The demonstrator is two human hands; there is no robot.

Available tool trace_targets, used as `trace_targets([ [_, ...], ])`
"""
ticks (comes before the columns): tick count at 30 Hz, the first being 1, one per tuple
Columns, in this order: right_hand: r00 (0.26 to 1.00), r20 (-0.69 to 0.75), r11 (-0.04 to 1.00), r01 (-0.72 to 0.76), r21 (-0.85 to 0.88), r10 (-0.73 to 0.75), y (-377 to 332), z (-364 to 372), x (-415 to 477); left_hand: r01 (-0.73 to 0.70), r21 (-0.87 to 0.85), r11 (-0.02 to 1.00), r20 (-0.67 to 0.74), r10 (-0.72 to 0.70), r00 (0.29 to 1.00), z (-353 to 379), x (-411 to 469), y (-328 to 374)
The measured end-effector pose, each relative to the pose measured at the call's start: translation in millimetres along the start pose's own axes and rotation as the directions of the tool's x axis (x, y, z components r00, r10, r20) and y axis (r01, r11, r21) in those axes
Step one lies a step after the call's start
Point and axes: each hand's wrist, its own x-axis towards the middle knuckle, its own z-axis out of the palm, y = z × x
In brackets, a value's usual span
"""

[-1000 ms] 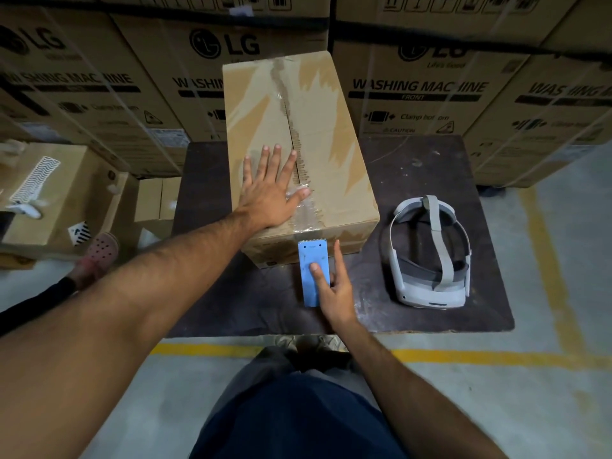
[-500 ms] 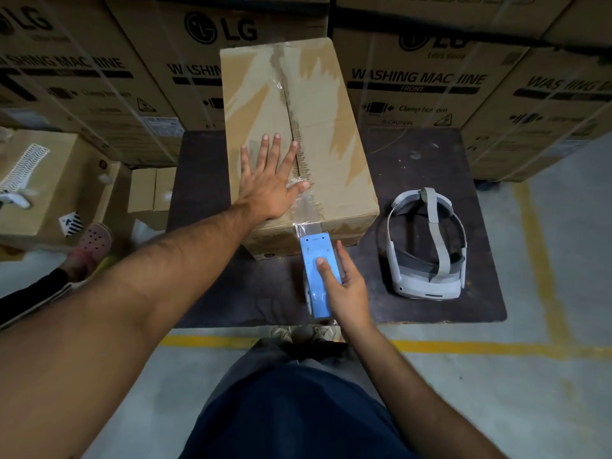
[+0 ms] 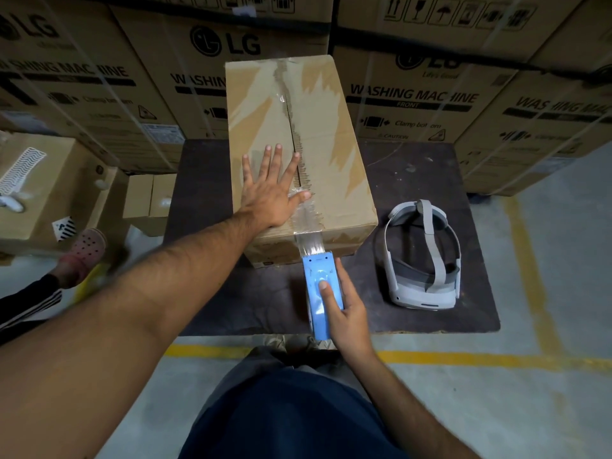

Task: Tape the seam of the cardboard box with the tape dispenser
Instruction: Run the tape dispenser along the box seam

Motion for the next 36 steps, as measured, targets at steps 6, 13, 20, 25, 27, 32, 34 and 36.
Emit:
trace_targets([
  [6, 0.992, 0.052, 0.980, -0.101, -0.173, 0.112, -14, -3, 20, -0.003, 0.005, 1.000, -0.009, 0.003, 1.000, 1, 1, 0],
  [13, 0.952, 0.134, 0.954, -0.253, -0.162, 0.275, -31, -10, 46, -0.008, -0.002, 1.000, -0.028, 0.008, 1.000, 1, -1, 0],
  [20, 0.860, 0.229, 0.810, -0.508, 0.294, 0.456, -13, 0, 36, 0.000, -0.012, 1.000, -0.029, 0.000, 1.000, 1, 0, -2],
  [25, 0.982, 0.022, 0.981, -0.190, 0.033, 0.189, -5, 7, 20, 0.000, -0.016, 1.000, -0.026, 0.000, 1.000, -1, -1, -1],
  [27, 0.985, -0.036, 0.985, -0.170, 0.003, 0.170, 2, 9, 22, 0.016, -0.043, 0.999, -0.016, -0.017, 1.000, -4, 0, -2],
  [32, 0.997, -0.042, 0.998, -0.059, 0.027, 0.060, 2, 10, 24, 0.022, -0.143, 0.990, -0.001, -0.023, 1.000, -10, -2, -2],
  [34, 0.999, -0.035, 0.999, -0.026, 0.021, 0.027, 2, 10, 26, 0.005, -0.215, 0.977, 0.006, -0.004, 1.000, -15, -3, -5],
  [36, 0.999, -0.041, 1.000, -0.009, -0.002, 0.009, -1, 9, 25, -0.012, -0.308, 0.951, 0.008, 0.015, 1.000, -20, -5, -10],
])
